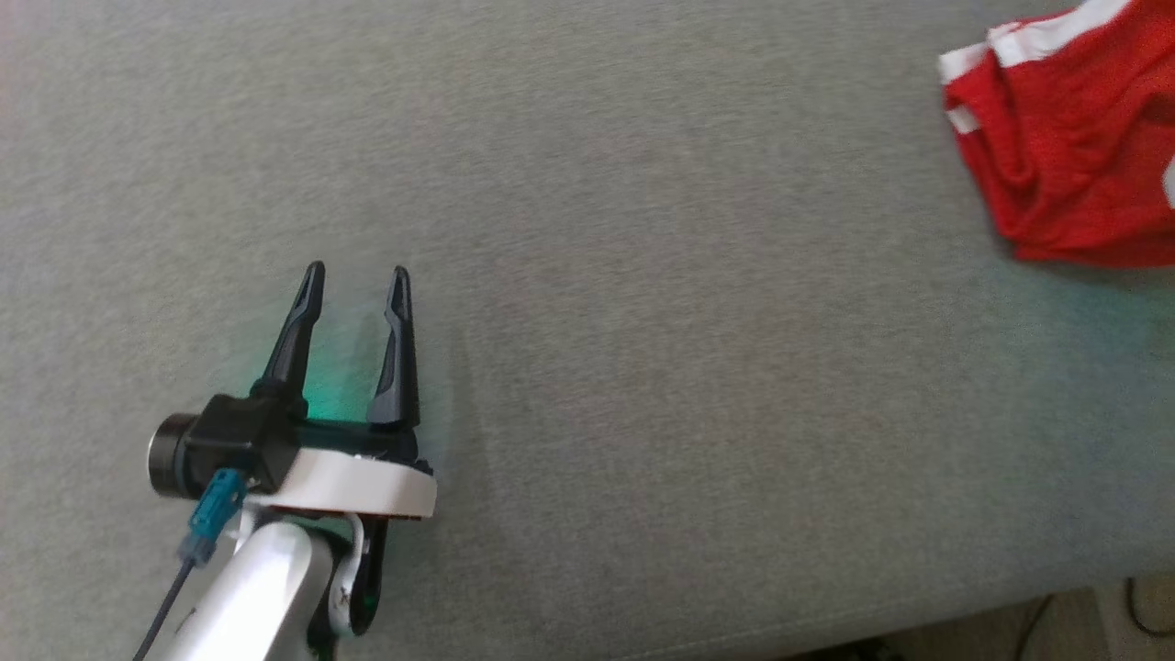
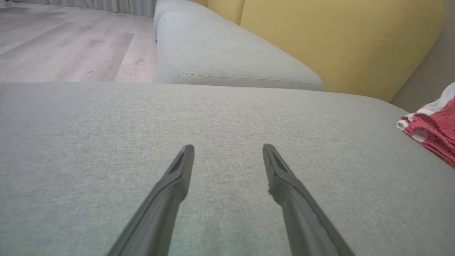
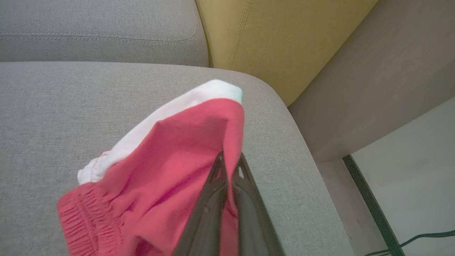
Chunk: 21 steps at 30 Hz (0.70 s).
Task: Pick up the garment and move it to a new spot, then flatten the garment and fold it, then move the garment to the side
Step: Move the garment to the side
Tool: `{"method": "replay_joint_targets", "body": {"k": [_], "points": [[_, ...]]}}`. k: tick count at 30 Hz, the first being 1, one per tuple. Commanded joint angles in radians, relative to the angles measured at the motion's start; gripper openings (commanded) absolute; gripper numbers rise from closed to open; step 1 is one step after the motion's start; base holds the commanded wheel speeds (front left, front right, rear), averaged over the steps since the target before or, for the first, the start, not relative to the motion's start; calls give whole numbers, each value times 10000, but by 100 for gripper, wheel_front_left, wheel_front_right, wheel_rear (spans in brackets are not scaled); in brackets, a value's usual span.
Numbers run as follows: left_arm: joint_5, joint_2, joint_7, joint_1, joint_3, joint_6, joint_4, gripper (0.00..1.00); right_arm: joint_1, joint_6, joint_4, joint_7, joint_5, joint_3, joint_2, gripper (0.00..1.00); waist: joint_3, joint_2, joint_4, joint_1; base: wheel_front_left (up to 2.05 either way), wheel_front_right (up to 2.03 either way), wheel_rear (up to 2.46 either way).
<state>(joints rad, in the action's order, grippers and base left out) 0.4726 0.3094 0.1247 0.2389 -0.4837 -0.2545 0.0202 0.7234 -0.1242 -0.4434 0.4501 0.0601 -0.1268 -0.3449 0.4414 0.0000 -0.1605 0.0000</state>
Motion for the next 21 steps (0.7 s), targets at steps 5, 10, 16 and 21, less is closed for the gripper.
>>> {"method": "replay_joint_targets", "body": {"k": [5, 10, 16, 21], "points": [[19, 131, 207, -78, 401, -135, 352, 100, 487, -65, -350, -540, -784, -854, -124, 100, 153, 0, 478, 0, 0, 0, 0], [116, 22, 367, -147, 356, -94, 98, 100, 419, -65, -470, -1042, -1004, -879, 231, 100, -134, 0, 573, 0, 0, 0, 0], [308, -127, 623, -258, 420, -67, -218, 100, 174, -65, -205, -1750, -885, -456, 630, 100, -894, 0, 711, 0, 0, 0, 0], [517, -123, 858, -527, 657, -82, -671, 100, -452, -65, 215, -2523, -1030, -132, 1167, 100, -1818, 0, 919, 0, 0, 0, 0]]}}
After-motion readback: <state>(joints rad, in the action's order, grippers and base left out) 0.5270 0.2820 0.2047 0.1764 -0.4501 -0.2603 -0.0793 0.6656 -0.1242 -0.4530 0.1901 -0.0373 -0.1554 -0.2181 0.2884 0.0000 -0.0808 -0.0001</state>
